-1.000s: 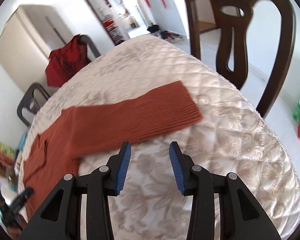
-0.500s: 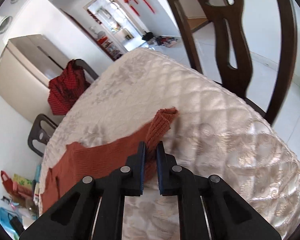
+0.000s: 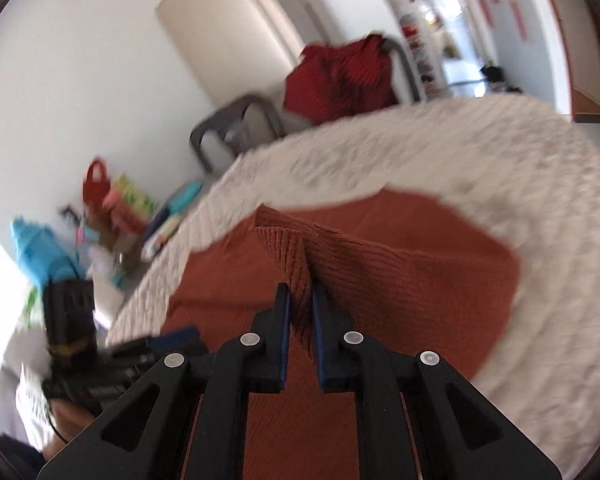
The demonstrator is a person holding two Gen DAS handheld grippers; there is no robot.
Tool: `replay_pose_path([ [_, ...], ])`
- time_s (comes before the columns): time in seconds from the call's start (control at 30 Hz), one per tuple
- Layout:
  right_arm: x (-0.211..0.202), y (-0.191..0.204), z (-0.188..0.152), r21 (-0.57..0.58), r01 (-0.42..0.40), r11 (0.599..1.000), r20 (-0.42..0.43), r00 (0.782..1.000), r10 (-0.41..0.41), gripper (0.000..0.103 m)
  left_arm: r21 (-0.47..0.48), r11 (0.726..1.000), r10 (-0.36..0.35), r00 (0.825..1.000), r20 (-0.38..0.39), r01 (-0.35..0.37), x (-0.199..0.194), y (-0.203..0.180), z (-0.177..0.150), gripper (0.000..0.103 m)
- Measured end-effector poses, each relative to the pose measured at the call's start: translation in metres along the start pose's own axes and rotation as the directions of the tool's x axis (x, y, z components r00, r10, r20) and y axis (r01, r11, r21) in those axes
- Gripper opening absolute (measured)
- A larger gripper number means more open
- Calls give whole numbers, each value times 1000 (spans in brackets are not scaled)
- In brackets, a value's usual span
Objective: Fold small clothes
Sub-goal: 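Fold the held sleeve across the body with the right tool, release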
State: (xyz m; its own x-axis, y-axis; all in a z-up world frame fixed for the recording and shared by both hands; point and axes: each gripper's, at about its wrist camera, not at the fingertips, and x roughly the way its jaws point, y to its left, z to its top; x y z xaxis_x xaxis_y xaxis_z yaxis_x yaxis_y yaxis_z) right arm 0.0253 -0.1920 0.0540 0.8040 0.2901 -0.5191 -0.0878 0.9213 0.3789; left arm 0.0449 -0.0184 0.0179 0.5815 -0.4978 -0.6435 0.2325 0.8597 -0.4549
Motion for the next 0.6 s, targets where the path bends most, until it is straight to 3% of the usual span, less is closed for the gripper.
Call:
replay_pose_path([
  [0.07, 30, 7, -16, -22, -39, 999, -108, 994, 36, 10, -16, 1000, -21, 1000, -9, 21, 3, 1, 0, 64],
  [0.13, 50, 8, -30, -47, -34, 998, -219, 976, 23, 13, -30, 999, -33, 999, -14, 33, 4, 1, 1, 63],
  [0.23, 37, 8, -33, -73, -58, 996, -188, 981, 43, 31, -51, 996, -70, 998, -11, 69, 4, 1, 2, 63],
  [0.3, 23, 6, -33, -86, -66, 994, -165, 985, 51, 35, -57, 994, -93, 995, -19, 92, 8, -2, 4, 63],
  [0.43, 5, -9, -42, -68, -48, 997, -141, 989, 38, 35, -40, 992, -119, 991, -61, 116, 23, -12, 6, 63],
  [0.53, -3, -22, -50, -15, -18, 1000, -132, 991, 16, 35, -24, 995, -97, 991, -88, 95, 38, -18, 8, 63],
  [0.6, -6, -32, -53, 18, 4, 1000, -132, 991, -1, 35, -3, 997, -83, 993, -85, 83, 44, -22, 11, 55],
])
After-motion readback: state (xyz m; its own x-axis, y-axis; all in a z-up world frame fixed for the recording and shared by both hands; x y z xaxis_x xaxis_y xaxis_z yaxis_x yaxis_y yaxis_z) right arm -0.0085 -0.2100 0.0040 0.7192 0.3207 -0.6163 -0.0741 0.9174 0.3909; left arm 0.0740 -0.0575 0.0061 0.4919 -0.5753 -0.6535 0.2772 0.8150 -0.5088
